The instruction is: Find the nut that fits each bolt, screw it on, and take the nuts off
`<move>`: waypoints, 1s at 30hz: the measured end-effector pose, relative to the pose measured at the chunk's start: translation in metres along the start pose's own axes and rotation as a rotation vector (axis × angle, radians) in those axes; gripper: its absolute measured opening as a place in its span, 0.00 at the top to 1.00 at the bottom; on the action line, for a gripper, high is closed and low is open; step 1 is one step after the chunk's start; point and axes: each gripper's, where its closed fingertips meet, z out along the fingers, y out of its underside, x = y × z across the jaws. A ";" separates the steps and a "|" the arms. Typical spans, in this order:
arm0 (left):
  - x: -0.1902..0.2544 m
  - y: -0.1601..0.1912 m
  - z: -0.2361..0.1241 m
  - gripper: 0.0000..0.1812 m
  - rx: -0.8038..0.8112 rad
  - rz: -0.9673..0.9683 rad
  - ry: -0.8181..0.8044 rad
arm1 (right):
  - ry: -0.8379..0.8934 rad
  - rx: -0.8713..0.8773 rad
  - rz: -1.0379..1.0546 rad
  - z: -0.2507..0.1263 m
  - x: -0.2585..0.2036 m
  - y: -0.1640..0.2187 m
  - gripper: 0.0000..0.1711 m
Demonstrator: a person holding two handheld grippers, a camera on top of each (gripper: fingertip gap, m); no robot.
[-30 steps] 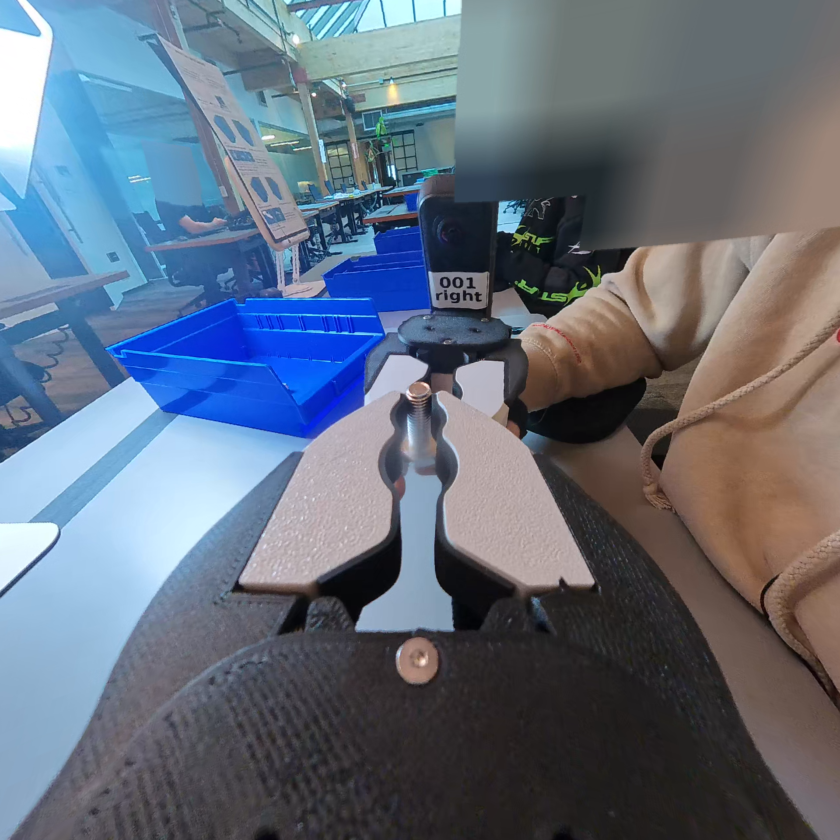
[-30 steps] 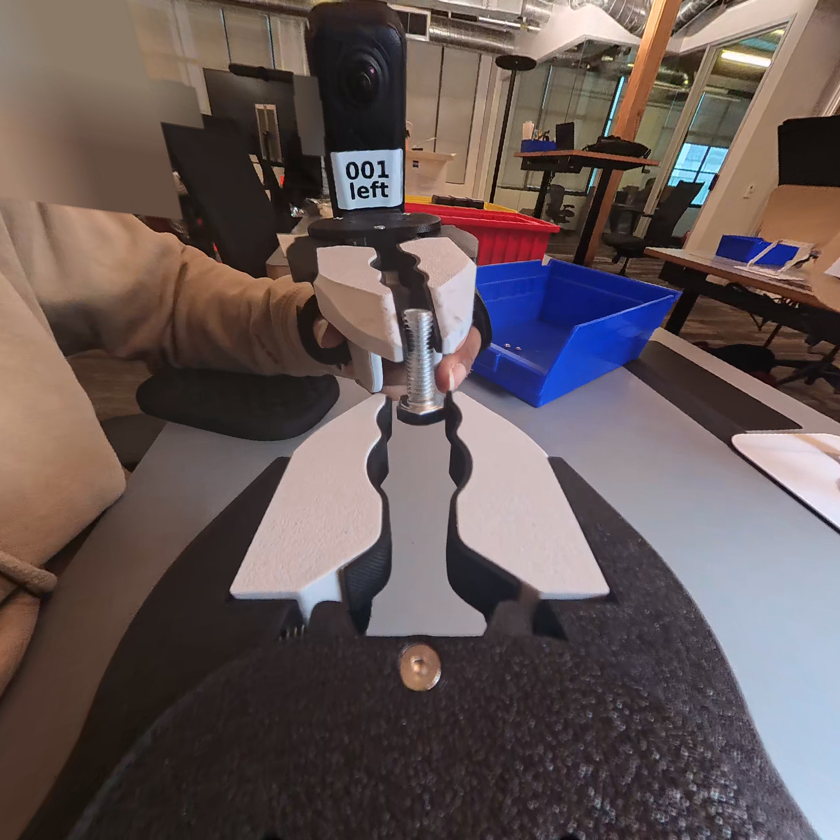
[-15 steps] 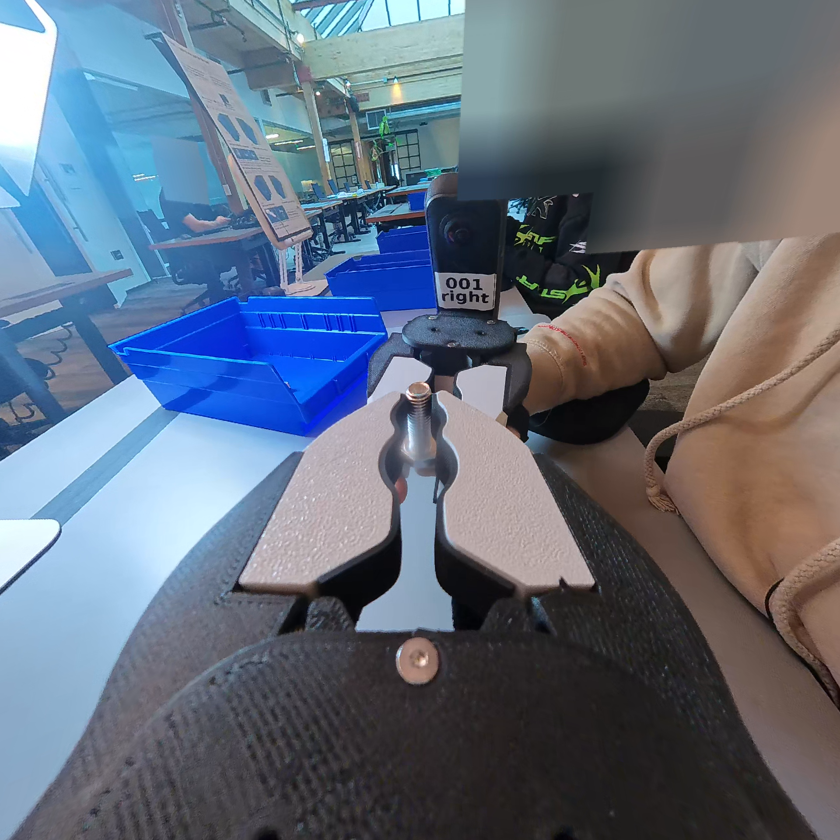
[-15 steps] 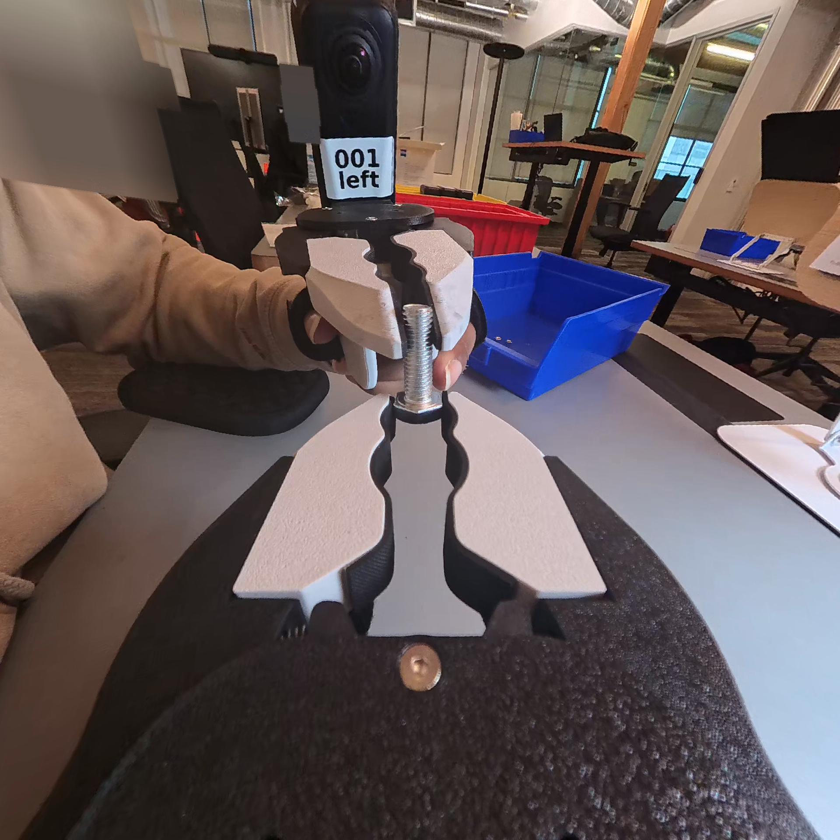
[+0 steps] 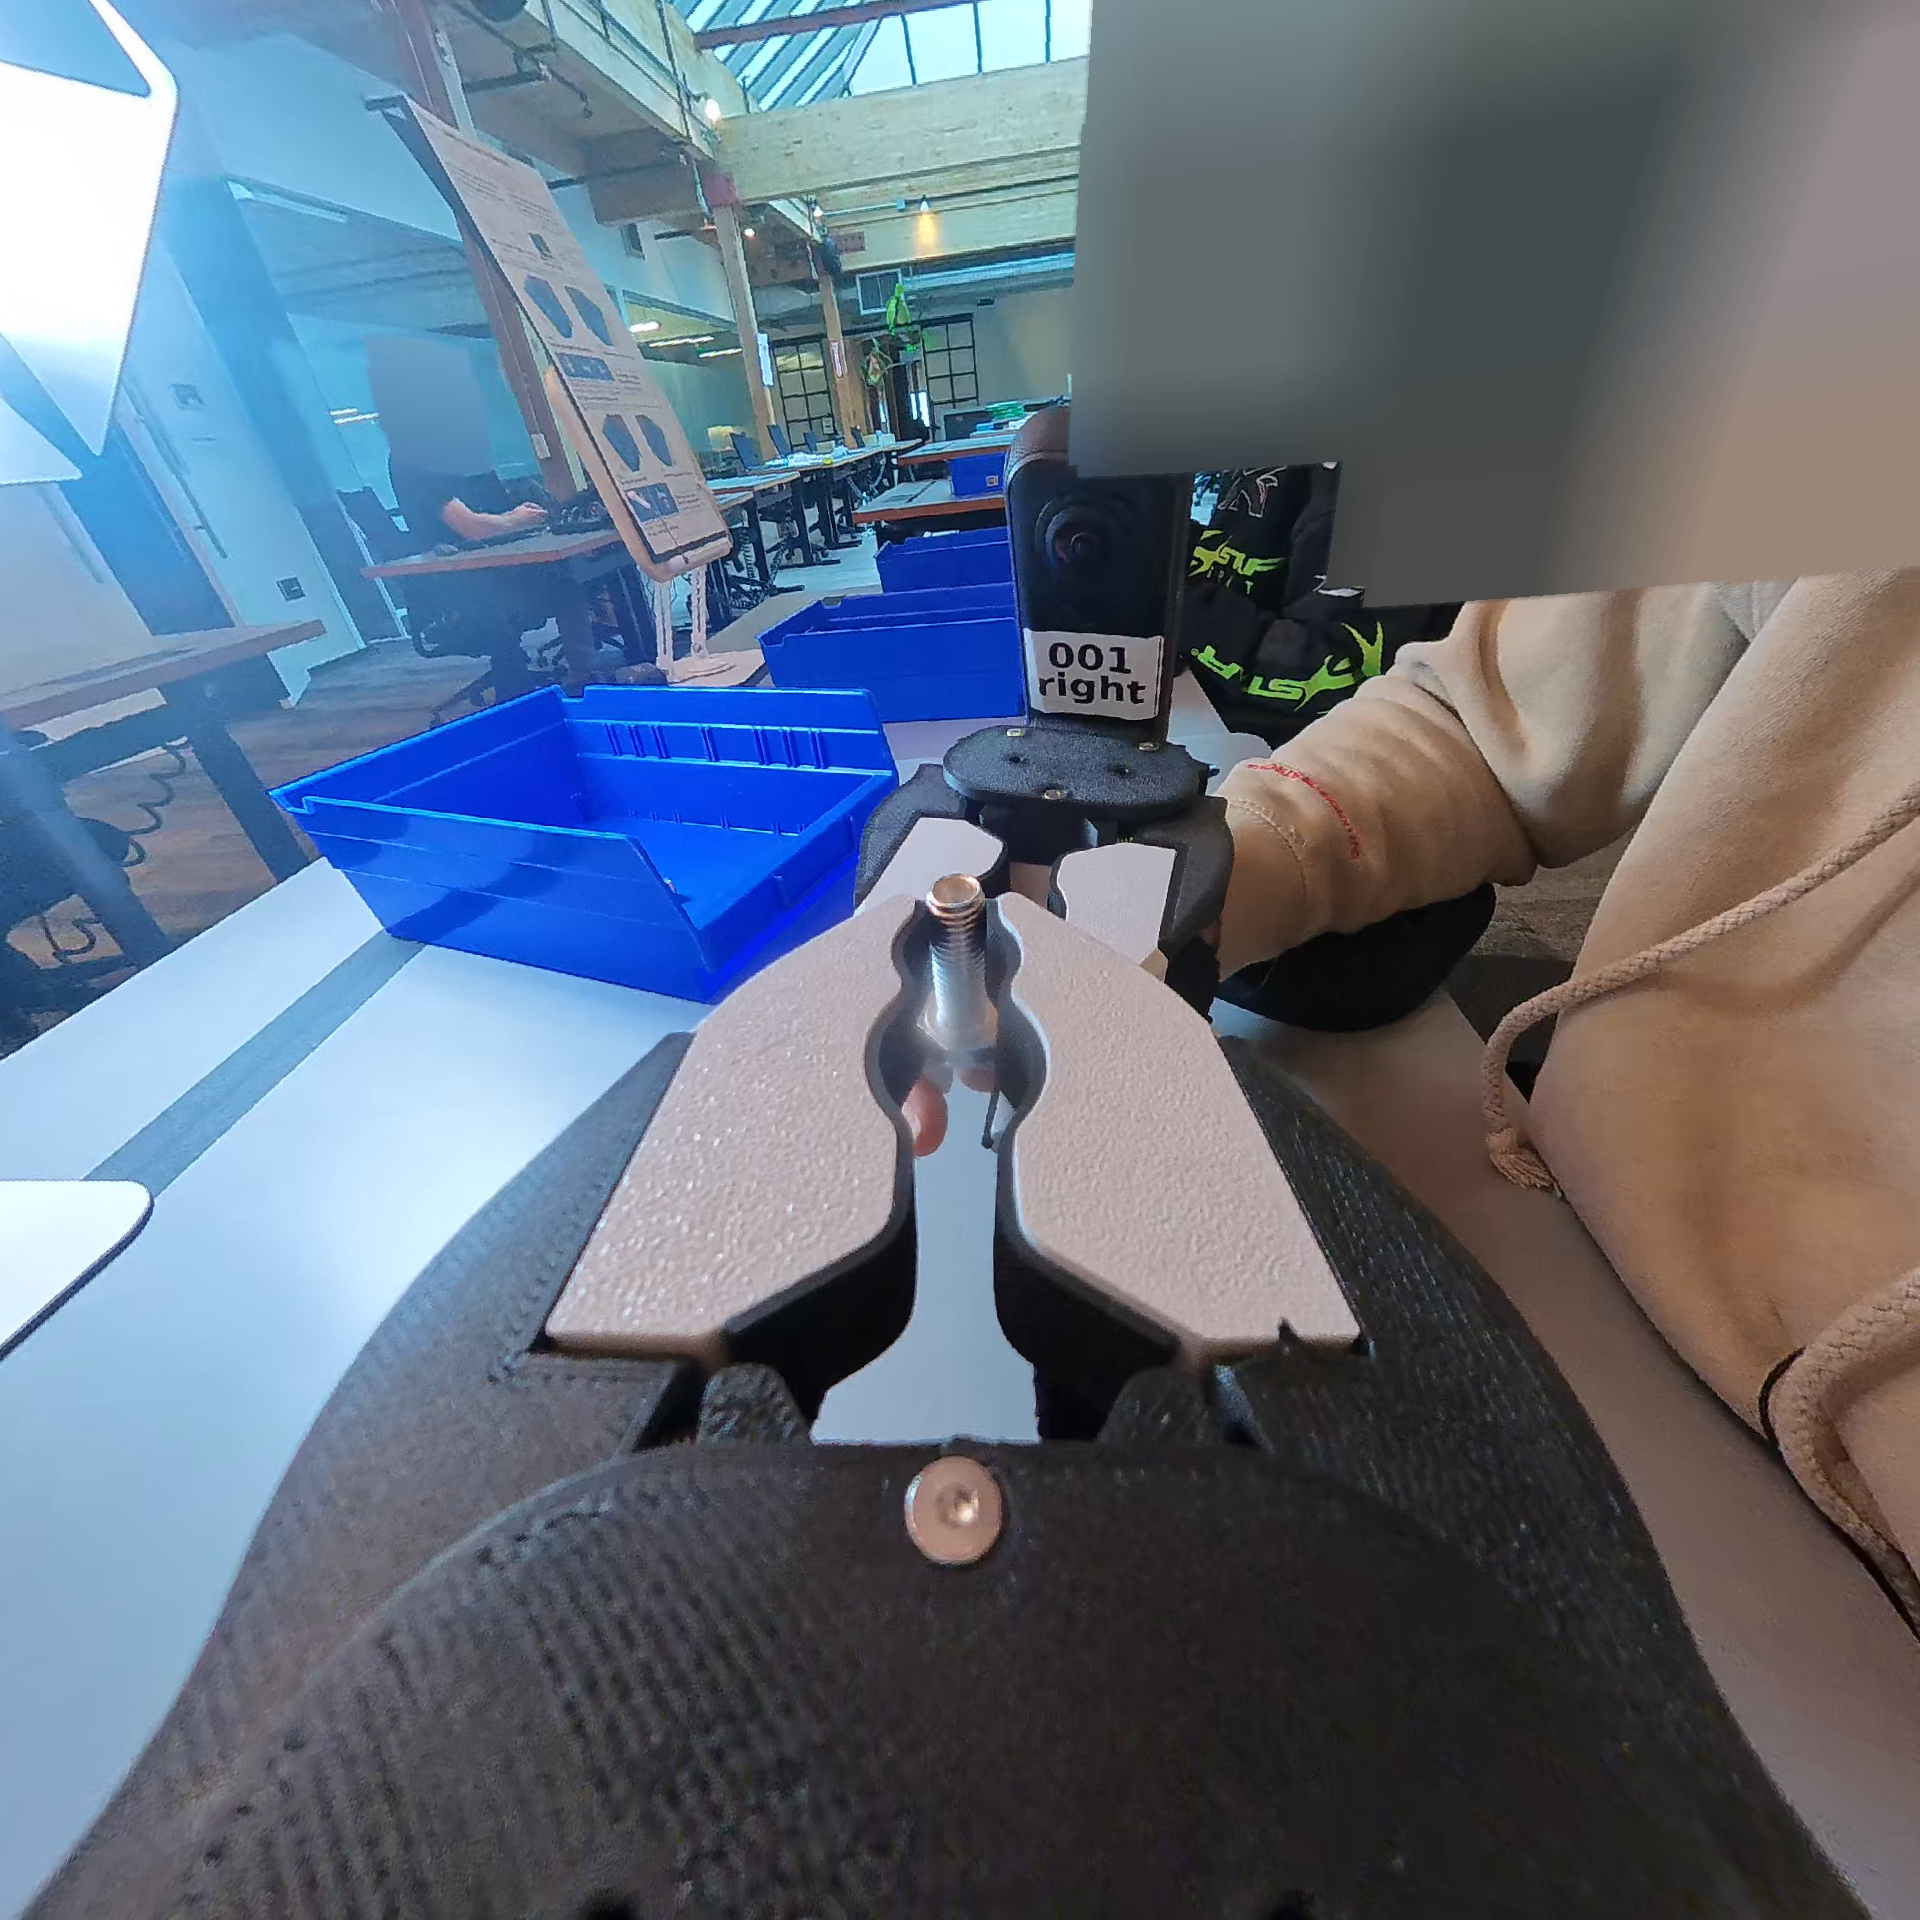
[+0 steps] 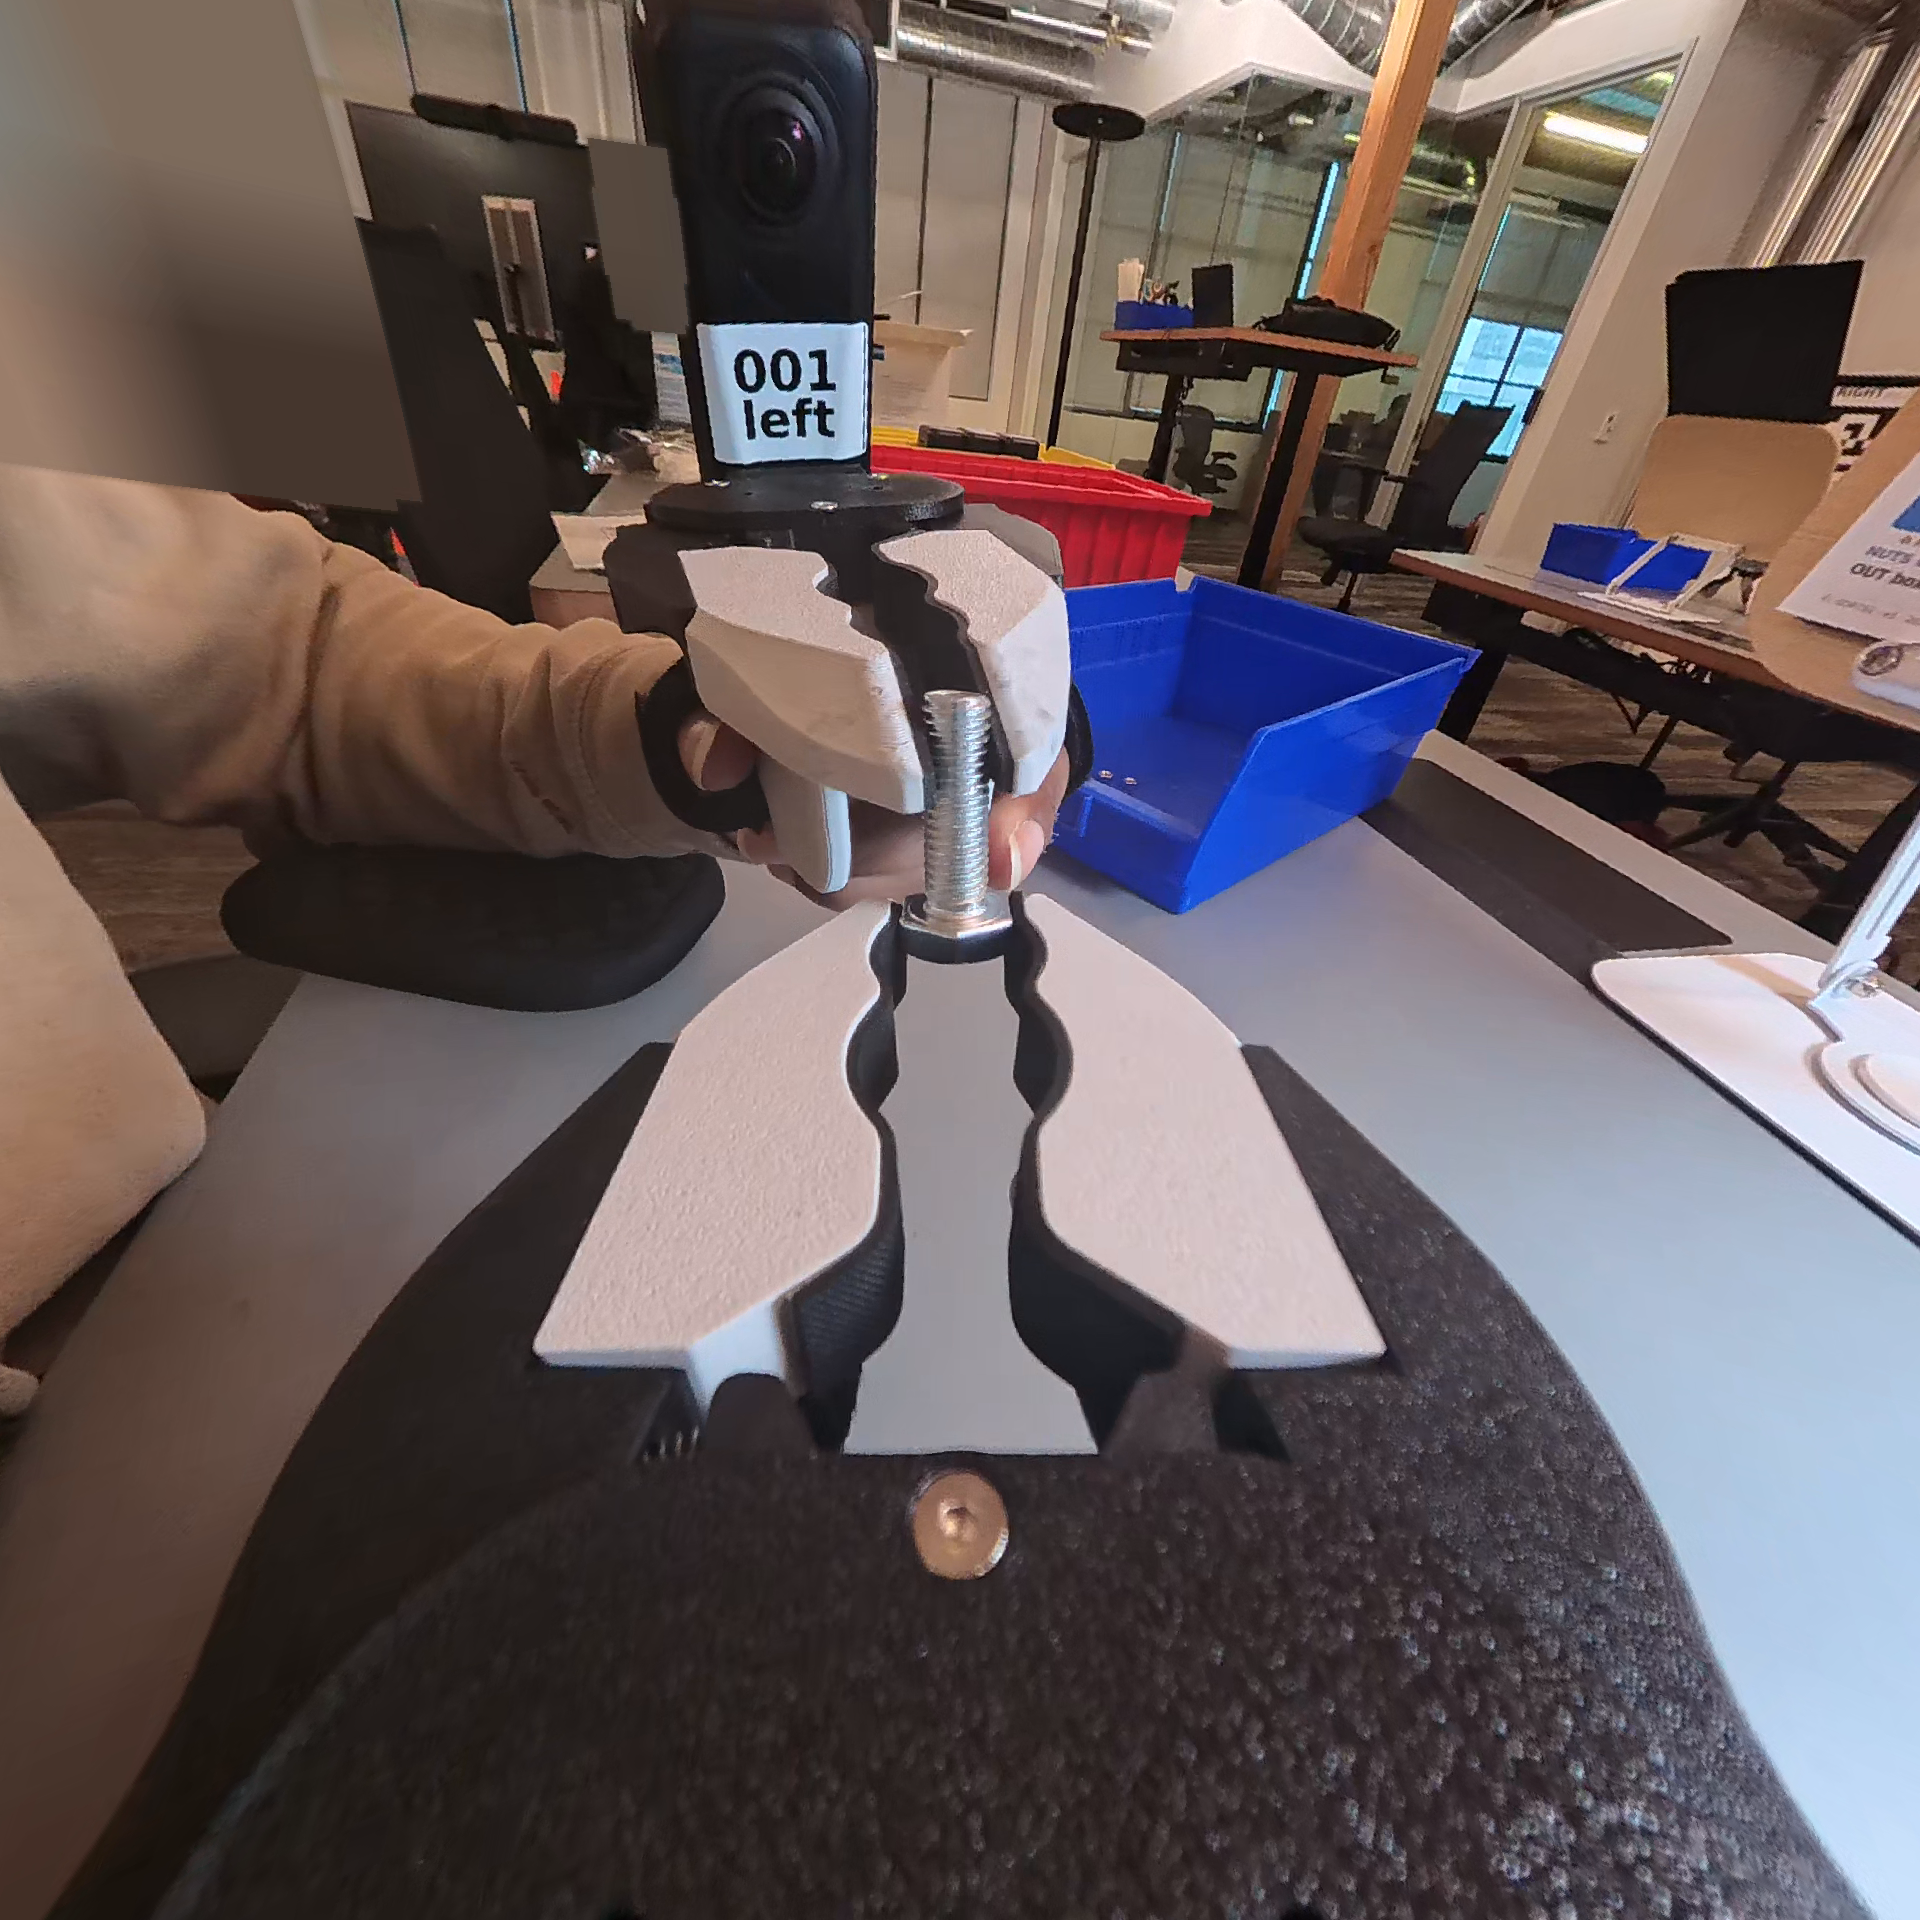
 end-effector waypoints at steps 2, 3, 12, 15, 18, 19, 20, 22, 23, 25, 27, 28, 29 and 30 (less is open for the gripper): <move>-0.001 -0.002 0.000 0.92 0.014 -0.031 -0.001 | -0.005 0.008 0.020 0.000 0.000 -0.001 0.89; -0.003 -0.005 -0.002 0.82 0.027 -0.055 0.002 | -0.004 0.009 0.030 0.000 0.000 -0.001 0.89; -0.143 -0.056 -0.137 0.83 -0.030 -0.089 -0.615 | 0.118 0.026 0.106 -0.023 0.043 -0.010 0.89; -0.200 -0.037 -0.205 0.85 -0.174 -0.180 -0.859 | 0.140 0.015 0.133 -0.028 0.053 -0.009 0.89; -0.245 0.003 -0.249 0.85 -0.329 -0.327 -0.977 | 0.149 0.000 0.172 -0.030 0.056 0.000 0.89; -0.257 0.020 -0.257 0.85 -0.368 -0.381 -0.986 | 0.148 -0.005 0.185 -0.031 0.056 0.003 0.89; -0.267 0.039 -0.264 0.85 -0.410 -0.442 -0.995 | 0.149 -0.012 0.194 -0.031 0.056 0.007 0.89; -0.286 0.080 -0.274 0.84 -0.505 -0.523 -1.015 | 0.150 -0.016 0.203 -0.032 0.056 0.013 0.89; -0.293 0.100 -0.277 0.84 -0.546 -0.563 -1.020 | 0.148 -0.012 0.209 -0.032 0.057 0.015 0.89; -0.302 0.137 -0.276 0.82 -0.608 -0.651 -1.006 | 0.134 -0.002 0.213 -0.032 0.057 0.014 0.89; -0.308 0.165 -0.277 0.80 -0.674 -0.680 -1.009 | 0.121 0.013 0.197 -0.034 0.055 0.012 0.89; -0.311 0.175 -0.277 0.80 -0.705 -0.675 -1.004 | 0.117 0.016 0.195 -0.035 0.055 0.012 0.89; -0.312 0.182 -0.276 0.79 -0.721 -0.668 -0.997 | 0.114 0.017 0.194 -0.036 0.055 0.012 0.89; -0.314 0.186 -0.273 0.79 -0.726 -0.666 -0.986 | 0.111 0.018 0.195 -0.037 0.055 0.012 0.89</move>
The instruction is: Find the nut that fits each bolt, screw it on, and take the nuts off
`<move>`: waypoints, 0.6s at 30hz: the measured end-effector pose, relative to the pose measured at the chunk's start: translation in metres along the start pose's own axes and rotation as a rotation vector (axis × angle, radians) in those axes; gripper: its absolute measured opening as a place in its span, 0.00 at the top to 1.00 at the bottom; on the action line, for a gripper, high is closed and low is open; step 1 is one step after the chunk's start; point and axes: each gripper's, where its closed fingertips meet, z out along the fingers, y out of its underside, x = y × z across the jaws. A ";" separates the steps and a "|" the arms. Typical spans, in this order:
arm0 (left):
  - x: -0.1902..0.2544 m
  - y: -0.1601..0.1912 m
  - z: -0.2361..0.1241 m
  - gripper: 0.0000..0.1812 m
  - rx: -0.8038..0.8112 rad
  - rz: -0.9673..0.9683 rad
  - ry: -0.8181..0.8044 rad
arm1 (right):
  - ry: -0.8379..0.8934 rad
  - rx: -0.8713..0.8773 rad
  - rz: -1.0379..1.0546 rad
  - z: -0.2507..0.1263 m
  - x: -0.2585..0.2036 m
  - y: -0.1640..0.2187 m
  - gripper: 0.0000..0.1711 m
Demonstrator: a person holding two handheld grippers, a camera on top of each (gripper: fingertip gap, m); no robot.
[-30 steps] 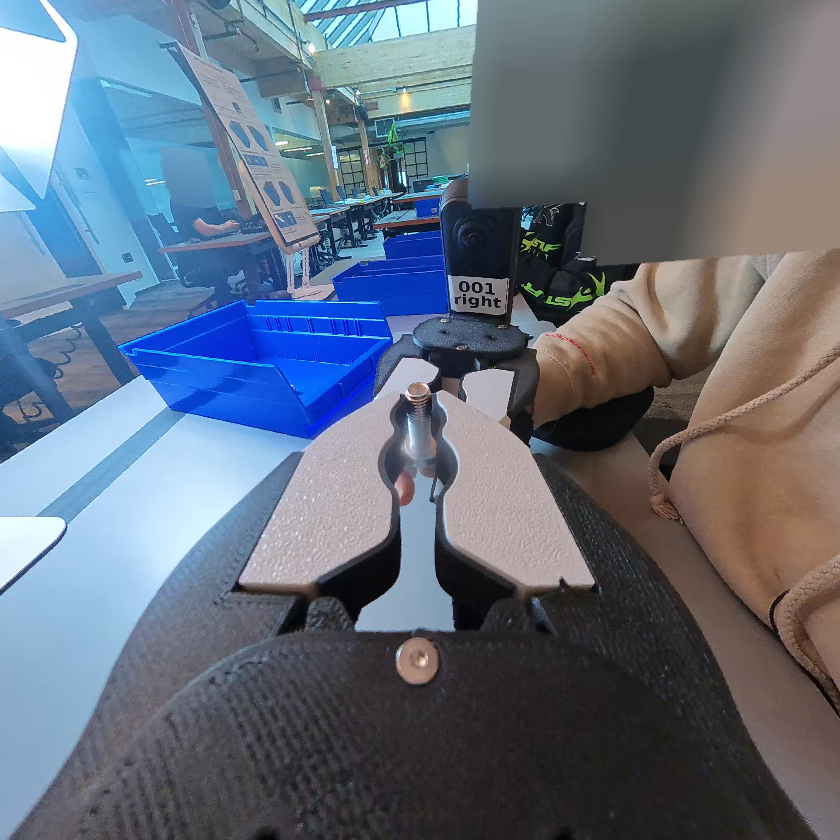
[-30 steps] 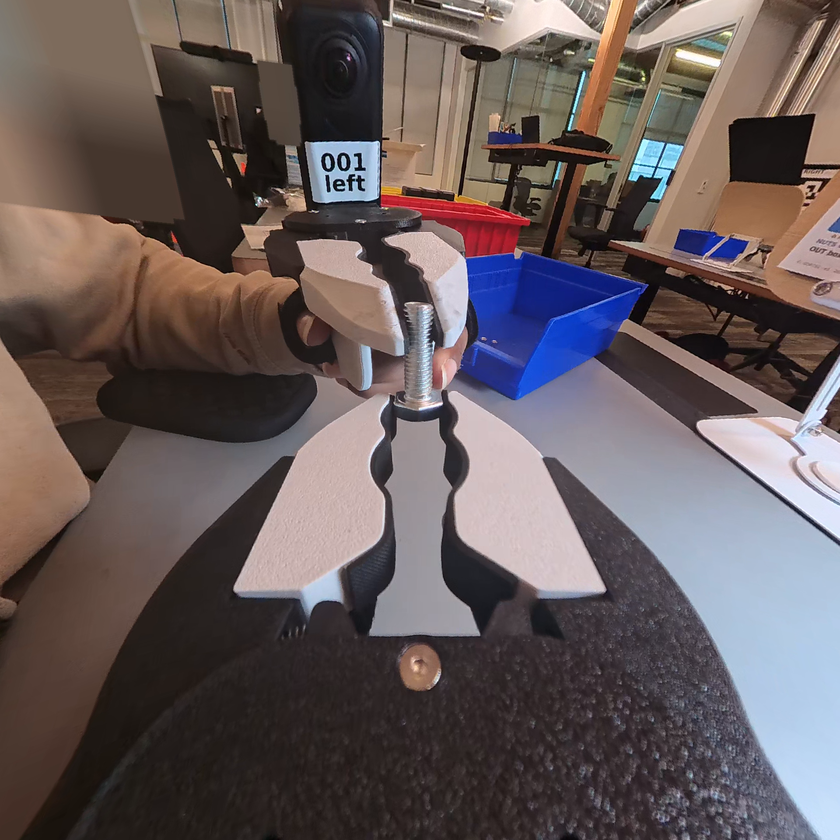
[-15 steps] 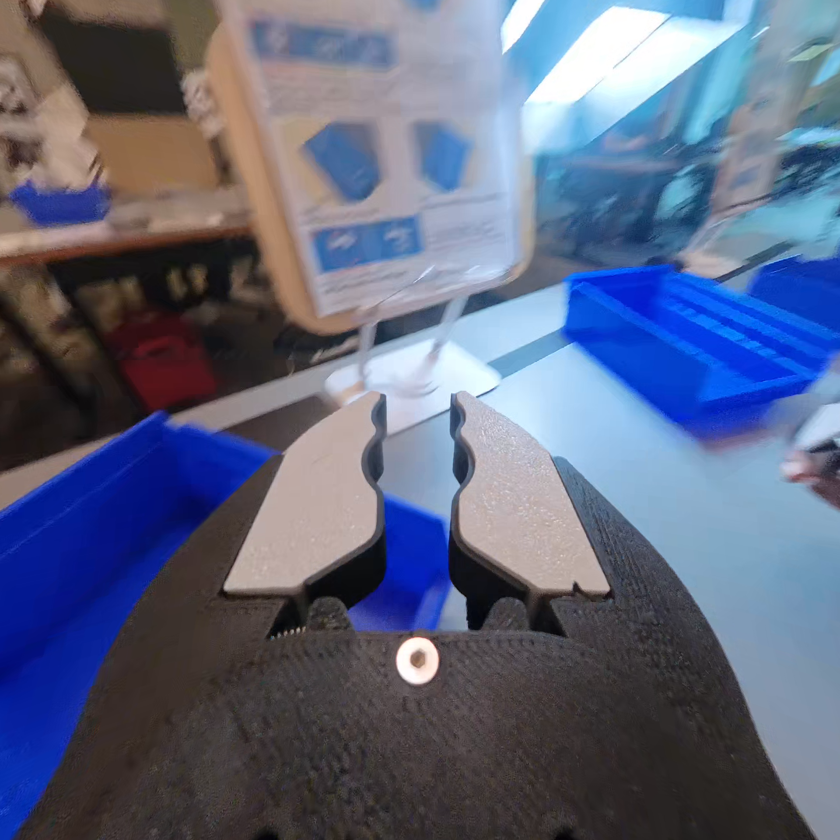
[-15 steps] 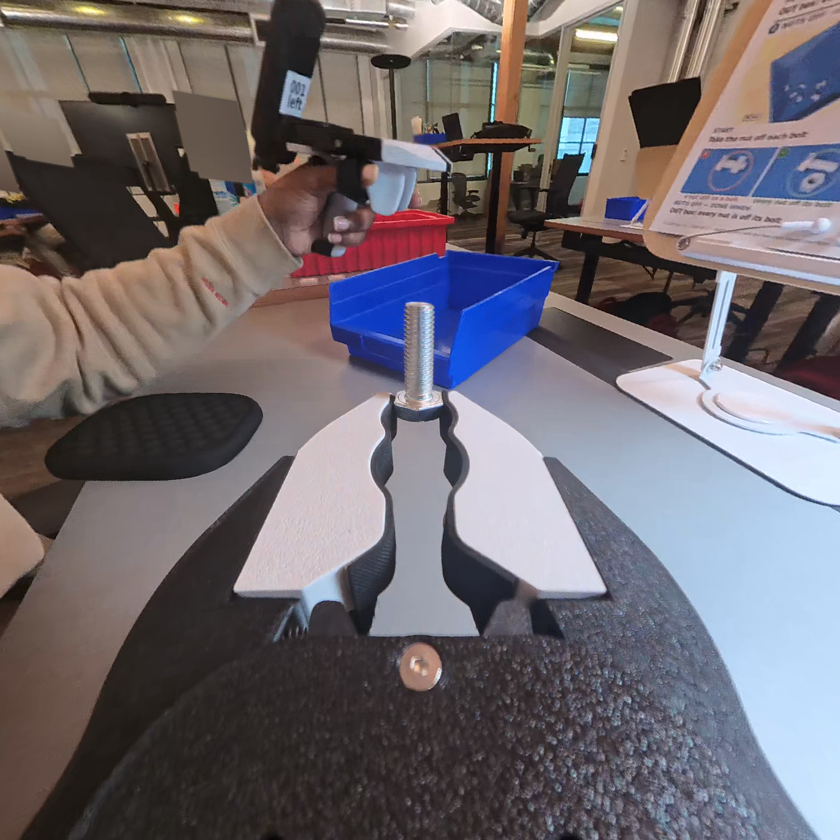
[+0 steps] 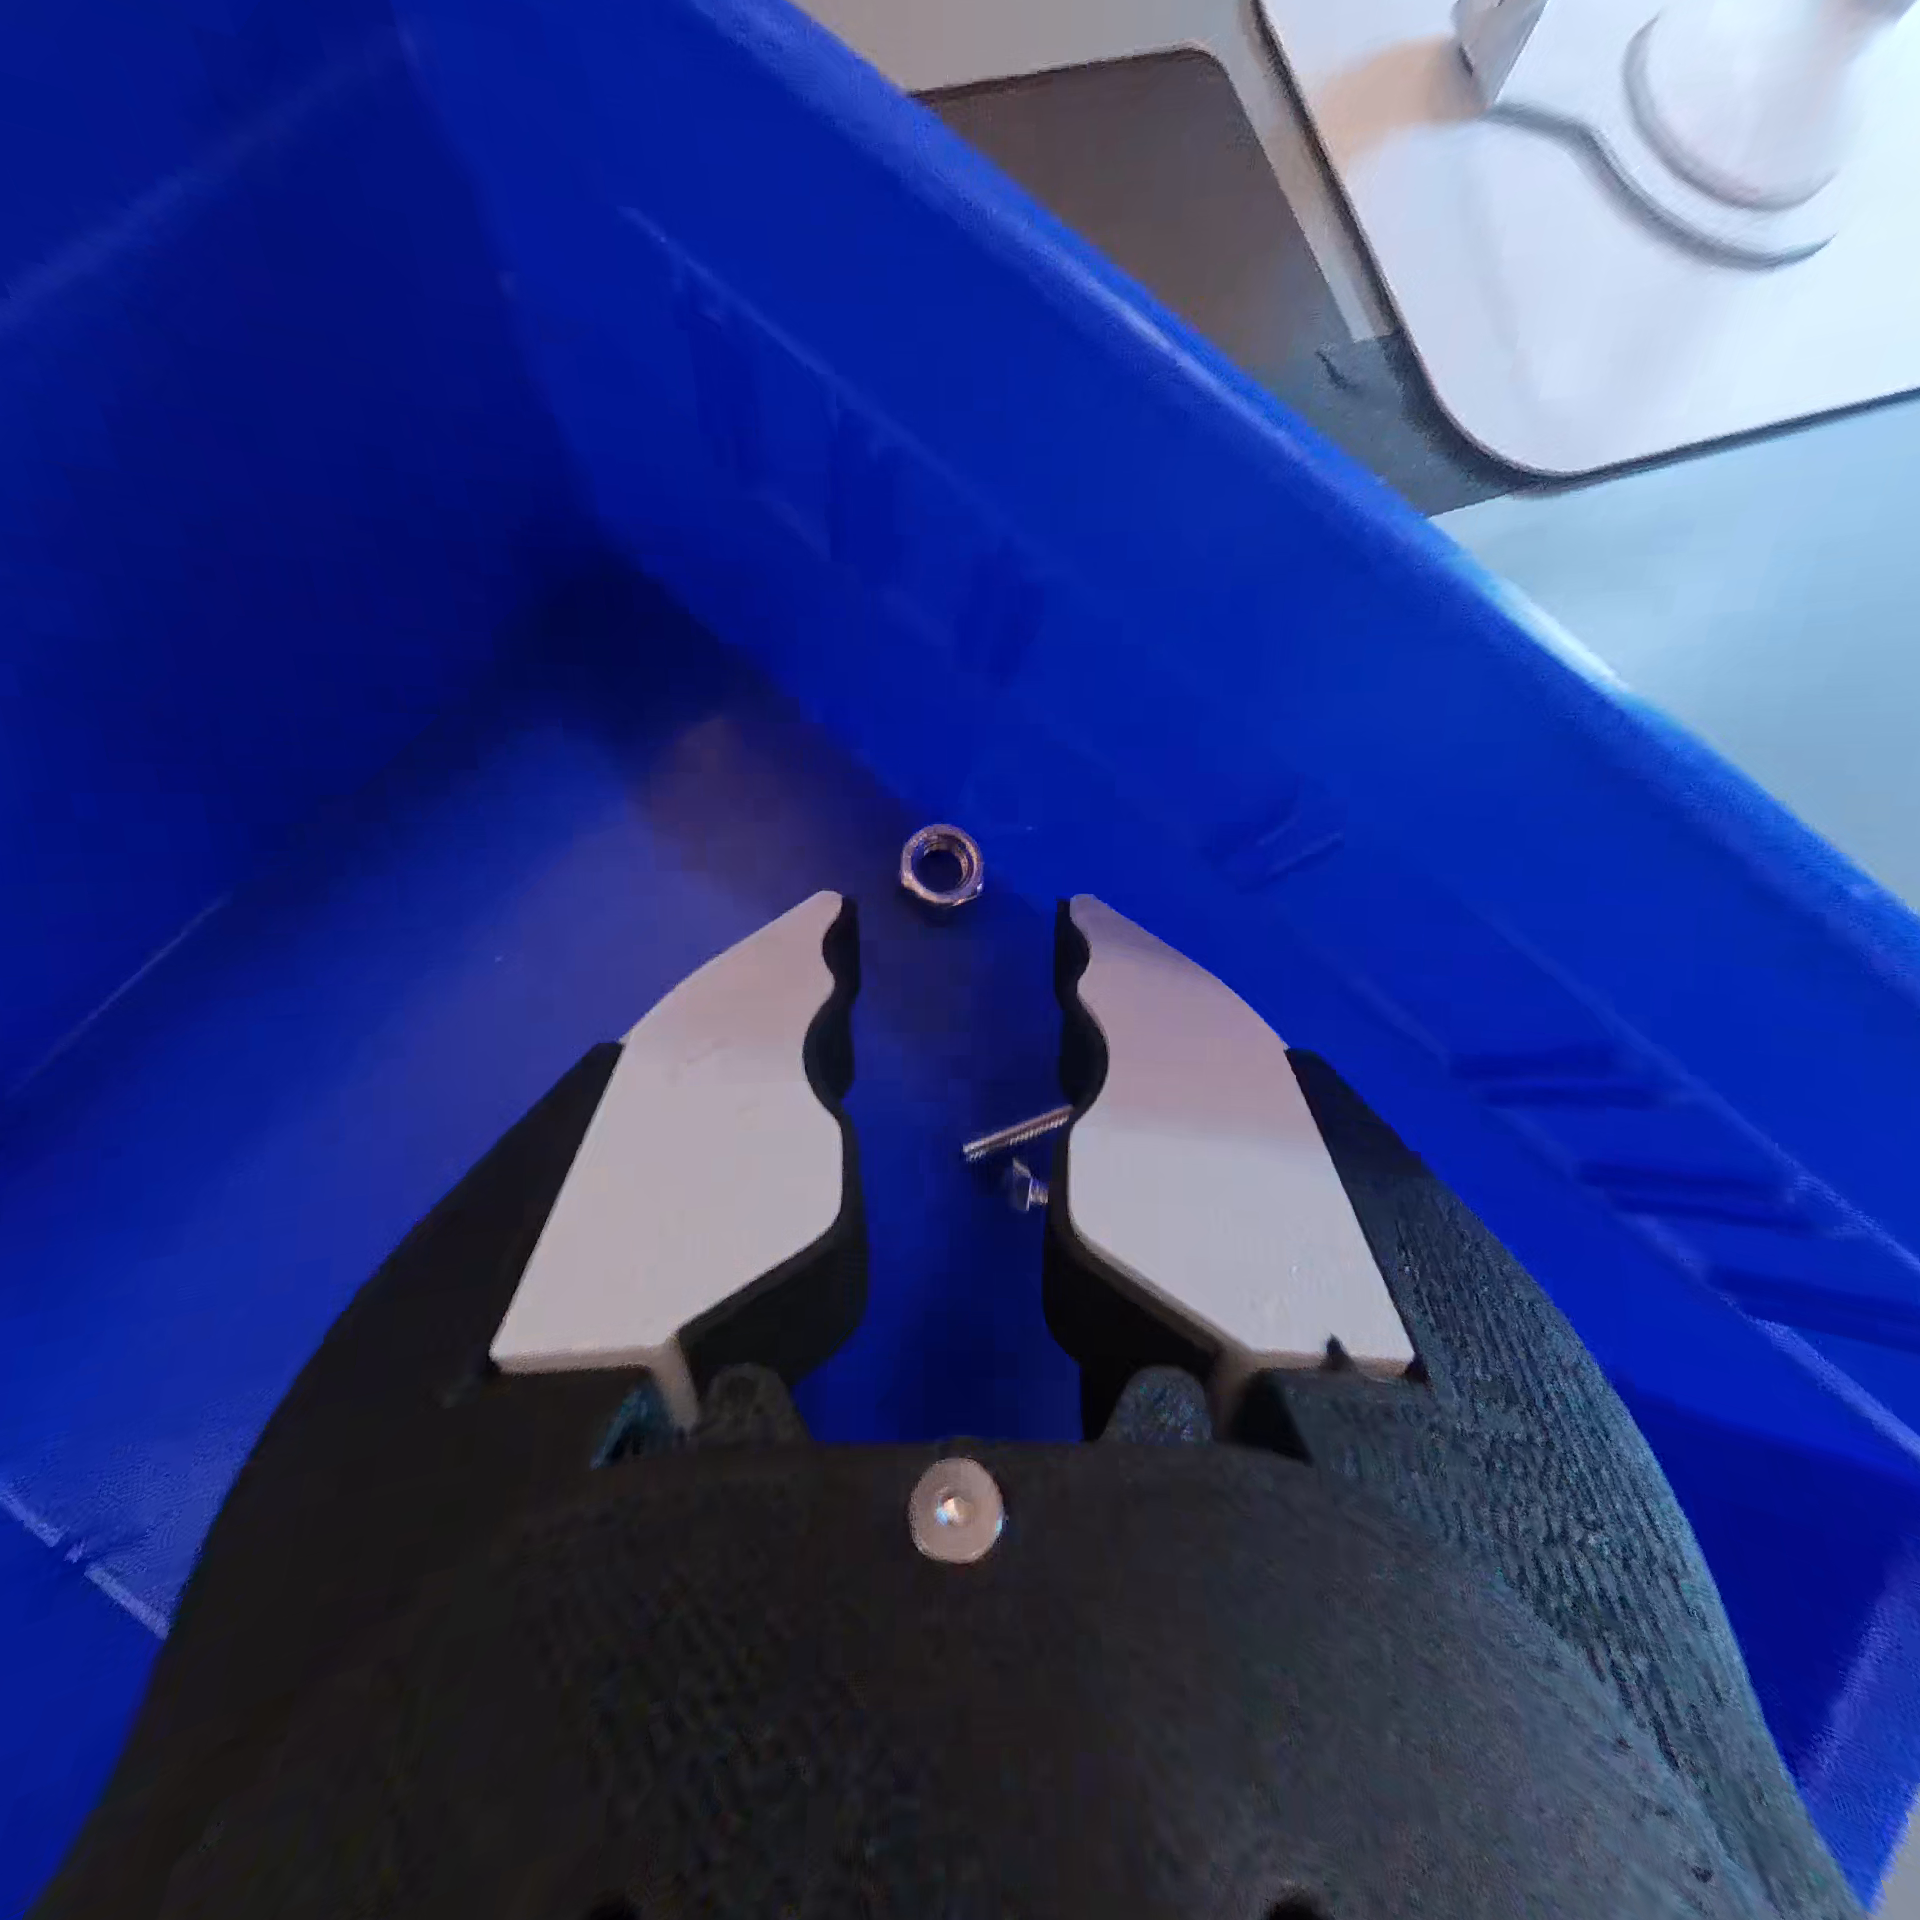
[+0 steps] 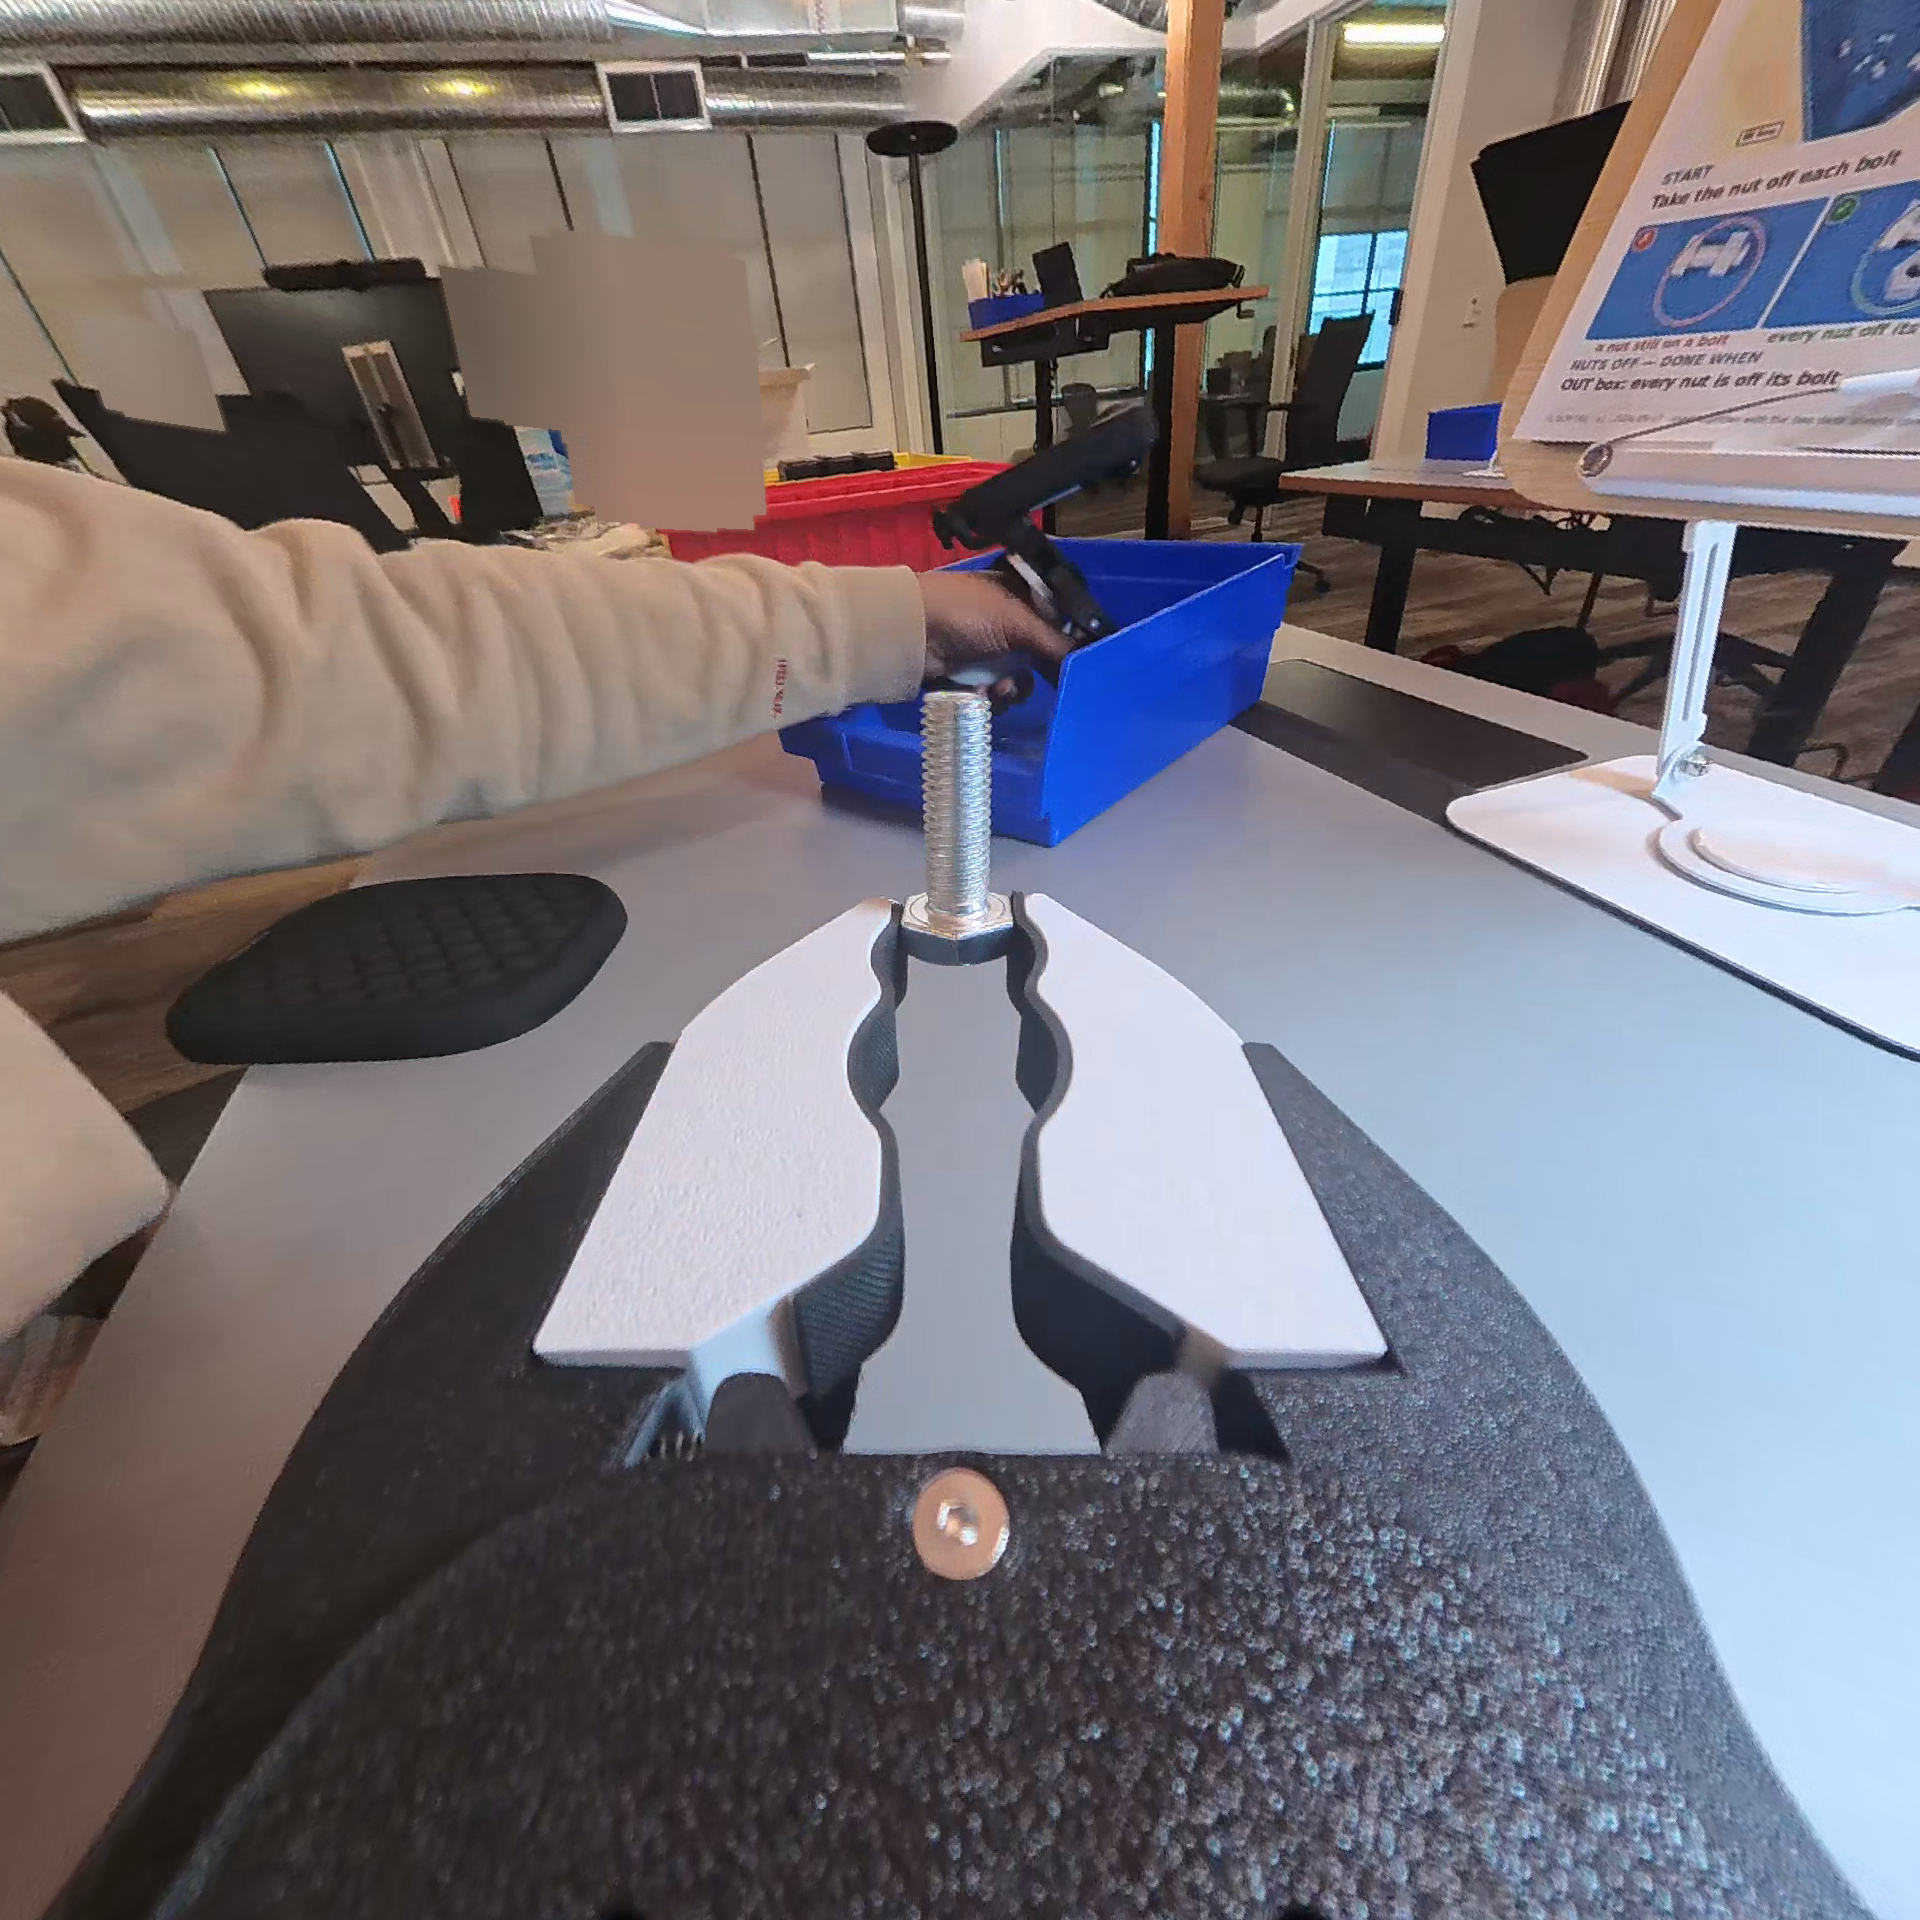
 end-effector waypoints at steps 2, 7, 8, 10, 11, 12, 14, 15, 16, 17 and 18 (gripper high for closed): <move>-0.002 0.002 0.007 0.80 -0.017 0.025 -0.016 | -0.005 -0.001 0.005 0.000 0.001 0.001 0.89; -0.007 0.001 0.014 0.84 -0.032 0.105 -0.053 | -0.016 -0.003 0.018 0.000 0.002 0.002 0.89; -0.006 0.000 0.015 0.86 -0.034 0.107 -0.052 | -0.017 -0.003 0.019 0.000 0.002 0.002 0.89; -0.005 -0.001 0.017 0.90 -0.031 0.104 -0.036 | -0.018 -0.005 0.019 0.000 0.002 0.002 0.89; -0.005 -0.002 0.017 0.90 -0.028 0.098 -0.032 | -0.017 -0.006 0.018 0.000 0.001 0.003 0.89; -0.005 -0.002 0.017 0.90 -0.026 0.092 -0.028 | -0.018 -0.008 0.018 0.001 0.001 0.003 0.89; -0.006 -0.002 0.016 0.90 -0.023 0.088 -0.031 | -0.021 -0.013 0.017 0.001 0.000 0.005 0.89; -0.007 -0.001 0.016 0.90 -0.029 0.086 -0.043 | -0.021 -0.016 0.017 0.002 0.000 0.005 0.89; -0.007 0.000 0.014 0.90 -0.035 0.085 -0.045 | -0.021 -0.018 0.016 0.002 0.000 0.006 0.89; -0.006 -0.001 0.009 0.90 -0.027 0.080 -0.042 | -0.021 -0.018 0.016 0.003 -0.001 0.006 0.89; -0.004 -0.006 0.002 0.90 -0.010 0.075 -0.035 | -0.021 -0.018 0.015 0.003 -0.001 0.006 0.89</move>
